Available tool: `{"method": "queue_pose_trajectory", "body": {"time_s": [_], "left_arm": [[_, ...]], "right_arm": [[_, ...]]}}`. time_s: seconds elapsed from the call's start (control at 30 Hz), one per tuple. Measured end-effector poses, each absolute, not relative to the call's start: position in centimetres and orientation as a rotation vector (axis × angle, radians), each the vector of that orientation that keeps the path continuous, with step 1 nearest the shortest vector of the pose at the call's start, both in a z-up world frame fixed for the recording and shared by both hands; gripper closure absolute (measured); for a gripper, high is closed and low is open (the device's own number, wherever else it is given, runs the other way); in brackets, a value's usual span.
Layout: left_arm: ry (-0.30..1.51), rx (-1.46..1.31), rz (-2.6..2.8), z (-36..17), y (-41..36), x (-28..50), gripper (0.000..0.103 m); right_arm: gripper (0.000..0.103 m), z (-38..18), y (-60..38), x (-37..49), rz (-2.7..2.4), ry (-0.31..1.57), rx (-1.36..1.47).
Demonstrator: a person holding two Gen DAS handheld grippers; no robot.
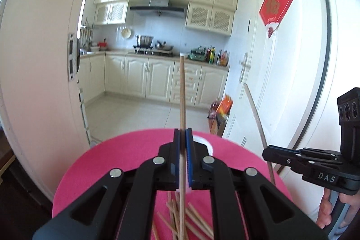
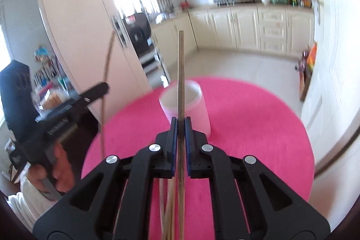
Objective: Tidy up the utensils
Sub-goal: 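Lift the chopstick with the left gripper into the pink cup while the right gripper drops its chopstick in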
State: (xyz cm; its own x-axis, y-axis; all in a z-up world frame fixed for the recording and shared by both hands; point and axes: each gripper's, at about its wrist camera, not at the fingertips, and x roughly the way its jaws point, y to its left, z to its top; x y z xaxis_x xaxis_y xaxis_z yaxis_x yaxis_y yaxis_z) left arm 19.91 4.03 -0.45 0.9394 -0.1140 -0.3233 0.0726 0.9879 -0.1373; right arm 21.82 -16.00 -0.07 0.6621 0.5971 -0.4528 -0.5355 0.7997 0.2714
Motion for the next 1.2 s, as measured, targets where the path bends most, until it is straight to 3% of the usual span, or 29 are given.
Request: {"method": "queue_pose_trajectory", "body": {"time_s": [0.27,0.5,0.8,1.2], "left_arm": [[0.084,-0.124,-0.121,3.3,1.0,23.4,0.098],[0.019,-0.177,-0.089,3.3,1.2,27.4,0.098],[0.063,-0.141,-0.076,-0.5,2.2,29.8,0.097],[0.185,-0.141,-0.080,-2.6,3.4,30.7,0.095]], "right_arm": [[0.096,2.2,-14.4,25.0,0.612,0.258,0.205],[0.096,3.4,-13.7,27.4,0.554,0.093,0.282],[0.096,1.4,-13.3,30.9,0.545,0.103,0.314],[0.096,-0.8,-12.5,29.4,0.547,0.152,0.249]]}}
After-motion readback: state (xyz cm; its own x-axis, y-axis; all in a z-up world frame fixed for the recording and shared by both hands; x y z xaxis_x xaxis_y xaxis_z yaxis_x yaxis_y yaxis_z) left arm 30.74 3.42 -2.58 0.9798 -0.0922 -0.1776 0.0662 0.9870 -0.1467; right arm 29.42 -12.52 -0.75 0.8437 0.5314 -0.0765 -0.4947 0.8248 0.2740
